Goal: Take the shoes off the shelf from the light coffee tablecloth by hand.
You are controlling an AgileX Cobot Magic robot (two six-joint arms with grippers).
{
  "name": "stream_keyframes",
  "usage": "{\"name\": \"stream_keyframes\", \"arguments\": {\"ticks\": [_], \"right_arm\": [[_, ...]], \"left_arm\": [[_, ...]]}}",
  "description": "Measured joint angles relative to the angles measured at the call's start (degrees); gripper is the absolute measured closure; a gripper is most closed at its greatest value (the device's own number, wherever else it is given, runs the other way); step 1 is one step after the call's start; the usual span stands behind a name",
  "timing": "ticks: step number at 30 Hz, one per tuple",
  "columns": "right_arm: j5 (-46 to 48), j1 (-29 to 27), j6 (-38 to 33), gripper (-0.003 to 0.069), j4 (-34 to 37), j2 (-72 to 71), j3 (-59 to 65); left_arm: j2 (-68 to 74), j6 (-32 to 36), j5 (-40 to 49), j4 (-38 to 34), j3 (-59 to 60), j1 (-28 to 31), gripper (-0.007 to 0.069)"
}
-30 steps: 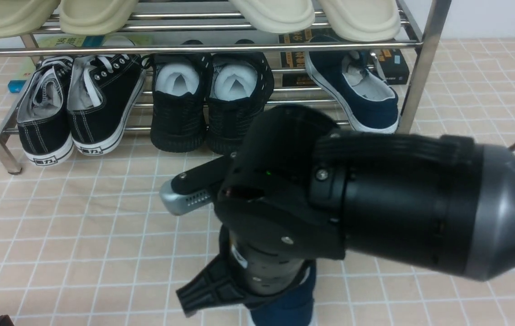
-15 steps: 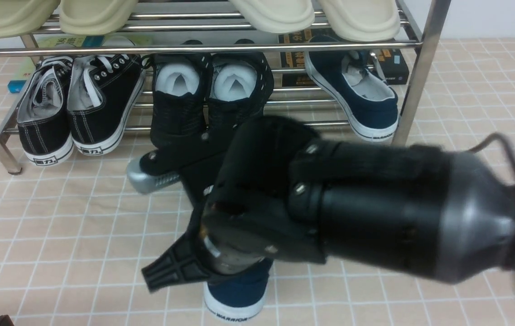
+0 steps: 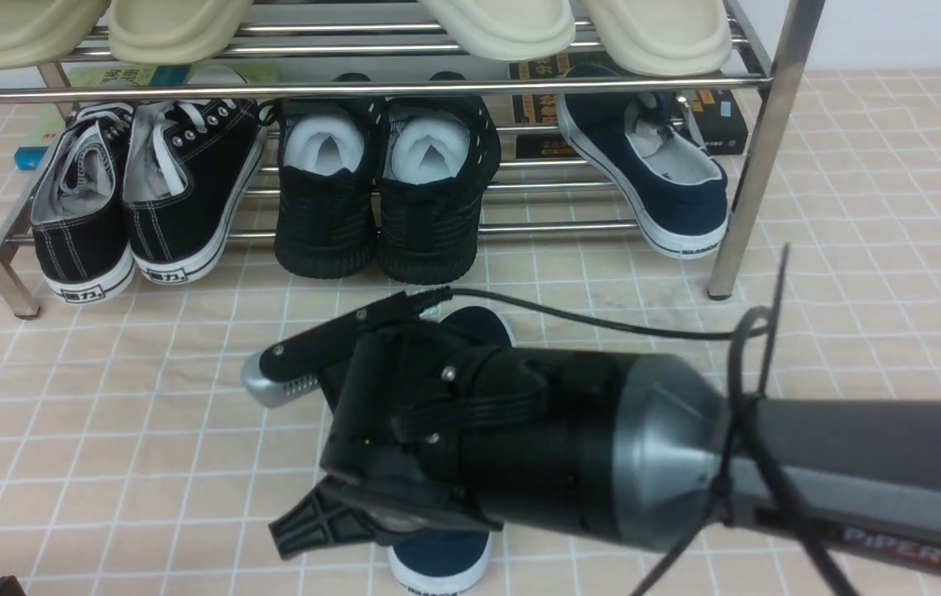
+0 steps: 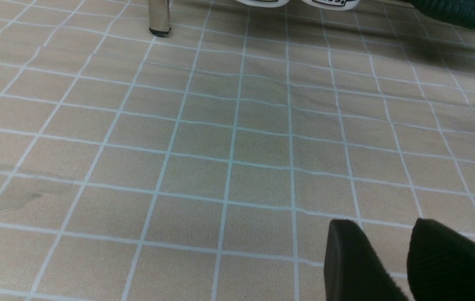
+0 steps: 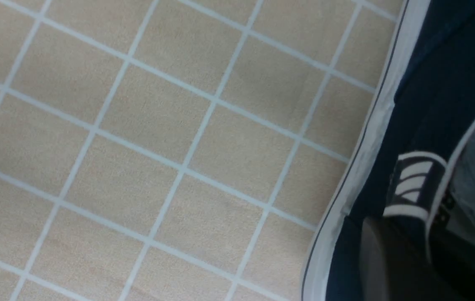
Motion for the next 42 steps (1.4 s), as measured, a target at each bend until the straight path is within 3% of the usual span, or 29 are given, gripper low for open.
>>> {"name": "stream_keyframes", "arguments": {"ticks": [5, 13, 17, 20, 23, 28, 30, 39, 42], "right_arm": [[-0.1, 0.0, 0.0, 0.0552, 0.0, 0.4, 0.0], [3.2, 0.0, -0.5, 0.0245, 2.2, 0.4, -1.5], [10.6, 0.0, -4.8, 0.0193, 3.2, 0.4, -5.9], [17.1, -0.1, -13.5, 0.0232, 2.2, 0.4, -13.1], [17.9, -1.1, -19.7, 0.0329, 0.9, 0.1, -18.5], [18.4, -6.9, -23.0, 0.0607, 0.0, -1.8, -22.3], [18.7, -10.6, -23.5, 0.0666, 0.1, -2.7, -22.3], [19.5, -26.1, -32.3, 0.0662, 7.1, -3.6, -21.6], [19.5, -31.0, -35.9, 0.0617, 10.1, -3.1, -21.6]], "left_arm": [[0.0, 0.0, 0.0, 0.0, 0.0, 0.0, 0.0384], [0.0, 0.0, 0.0, 0.0, 0.0, 0.0, 0.0384], [0.0, 0.0, 0.0, 0.0, 0.0, 0.0, 0.0384], [0.0, 0.0, 0.0, 0.0, 0.0, 0.0, 0.0384], [0.0, 0.0, 0.0, 0.0, 0.0, 0.0, 0.0384], [0.0, 0.0, 0.0, 0.0, 0.0, 0.0, 0.0384], [0.0, 0.0, 0.0, 0.0, 0.0, 0.0, 0.0384], [0.0, 0.0, 0.0, 0.0, 0.0, 0.0, 0.0384], [0.0, 0.0, 0.0, 0.0, 0.0, 0.0, 0.0384]]}}
